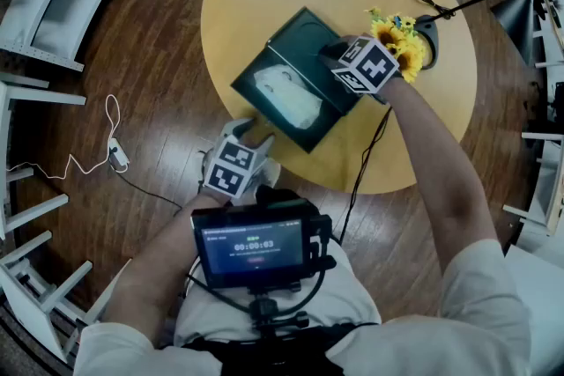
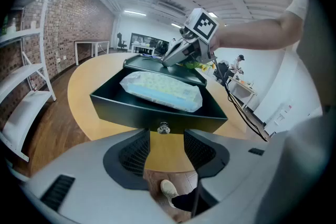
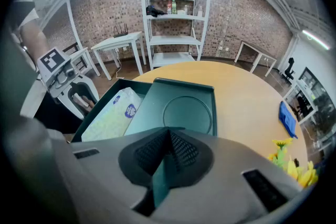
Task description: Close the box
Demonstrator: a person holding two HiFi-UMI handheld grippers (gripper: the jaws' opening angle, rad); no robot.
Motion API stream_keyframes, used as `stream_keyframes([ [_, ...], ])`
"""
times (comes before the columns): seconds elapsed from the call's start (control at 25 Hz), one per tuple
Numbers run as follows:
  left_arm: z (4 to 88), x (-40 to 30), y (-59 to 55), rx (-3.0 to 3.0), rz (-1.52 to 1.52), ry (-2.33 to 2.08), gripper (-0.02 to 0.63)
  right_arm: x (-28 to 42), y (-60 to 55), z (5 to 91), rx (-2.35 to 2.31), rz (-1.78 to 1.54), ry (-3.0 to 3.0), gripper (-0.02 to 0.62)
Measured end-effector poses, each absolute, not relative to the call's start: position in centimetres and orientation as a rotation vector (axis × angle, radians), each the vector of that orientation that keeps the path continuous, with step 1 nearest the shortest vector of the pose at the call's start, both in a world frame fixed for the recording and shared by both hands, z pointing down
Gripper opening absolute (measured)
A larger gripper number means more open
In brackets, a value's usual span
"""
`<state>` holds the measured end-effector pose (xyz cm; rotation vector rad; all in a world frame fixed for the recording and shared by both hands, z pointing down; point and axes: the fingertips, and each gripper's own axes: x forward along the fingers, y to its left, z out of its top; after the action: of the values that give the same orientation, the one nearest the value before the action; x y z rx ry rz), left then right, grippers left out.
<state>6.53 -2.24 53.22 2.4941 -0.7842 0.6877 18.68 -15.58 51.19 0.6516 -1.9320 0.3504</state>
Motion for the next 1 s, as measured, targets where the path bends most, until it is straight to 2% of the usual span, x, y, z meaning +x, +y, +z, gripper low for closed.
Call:
stream_keyframes([
  [0.16, 53.5, 6.7, -2.9, 2.514, 0.702, -0.842, 0.198, 18.7, -15.4, 51.2, 0.665, 0.386, -1.930, 0.005],
  [0.24, 53.0, 6.5, -3.5, 2.526, 0.682, -0.885, 0.151, 18.6, -15.4, 50.9, 0.689, 0.395, -1.947, 0.005],
  [0.28, 52.9, 6.5, -3.7, 2.537, 0.680, -0.899, 0.107, 18.6, -15.5, 50.7, 0.706, 0.405, -1.956, 0.005],
  [0.36, 52.8, 6.8, -3.8, 2.555, 0.681, -0.905, 0.095, 18.6, -15.6, 50.6, 0.738, 0.426, -1.966, 0.005],
  [1.0, 53.6, 7.1, -3.4, 2.561, 0.713, -0.867, 0.066, 18.4, -15.6, 50.6, 0.749, 0.513, -1.982, 0.005],
])
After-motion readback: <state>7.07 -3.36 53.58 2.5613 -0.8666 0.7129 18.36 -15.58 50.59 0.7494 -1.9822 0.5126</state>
